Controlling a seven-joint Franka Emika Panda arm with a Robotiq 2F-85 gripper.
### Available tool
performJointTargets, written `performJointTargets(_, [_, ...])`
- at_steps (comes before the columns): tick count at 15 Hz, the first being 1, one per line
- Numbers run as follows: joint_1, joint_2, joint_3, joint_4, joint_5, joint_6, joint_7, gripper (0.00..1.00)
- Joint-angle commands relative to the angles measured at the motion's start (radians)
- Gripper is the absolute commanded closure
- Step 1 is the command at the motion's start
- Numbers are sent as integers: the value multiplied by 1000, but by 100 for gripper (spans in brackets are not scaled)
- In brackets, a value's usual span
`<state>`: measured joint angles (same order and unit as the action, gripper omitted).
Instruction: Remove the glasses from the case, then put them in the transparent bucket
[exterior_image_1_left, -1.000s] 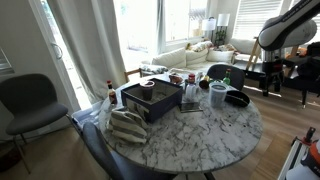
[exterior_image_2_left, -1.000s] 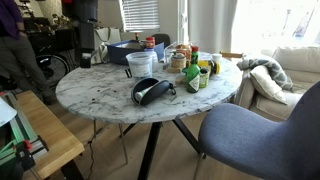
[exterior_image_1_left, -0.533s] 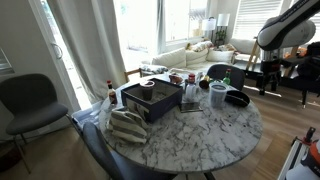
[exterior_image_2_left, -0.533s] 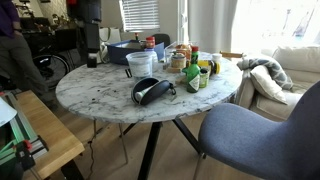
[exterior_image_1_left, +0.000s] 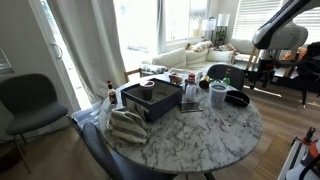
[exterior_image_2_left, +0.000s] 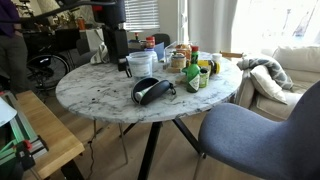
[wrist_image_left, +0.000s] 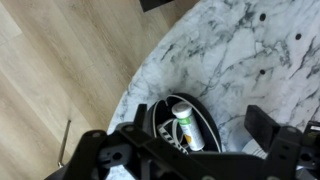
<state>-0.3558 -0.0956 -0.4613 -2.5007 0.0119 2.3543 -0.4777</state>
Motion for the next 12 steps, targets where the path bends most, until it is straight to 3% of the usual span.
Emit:
performJointTargets(1, [-11, 22, 13, 17, 10, -2, -1, 0])
performJointTargets(3, [-11, 47, 17, 34, 16, -2, 0, 0])
performJointTargets(4, [-6, 71, 23, 27, 15, 114, -44, 0])
performJointTargets(5, [2, 75, 24, 32, 88, 139, -117, 0])
performJointTargets(8, [11, 140, 55, 61, 33, 274, -211, 0])
performJointTargets(11, [11, 139, 105, 48, 185, 322, -404, 0])
performJointTargets(12, [-1, 124, 97, 42, 91, 299, -285, 0])
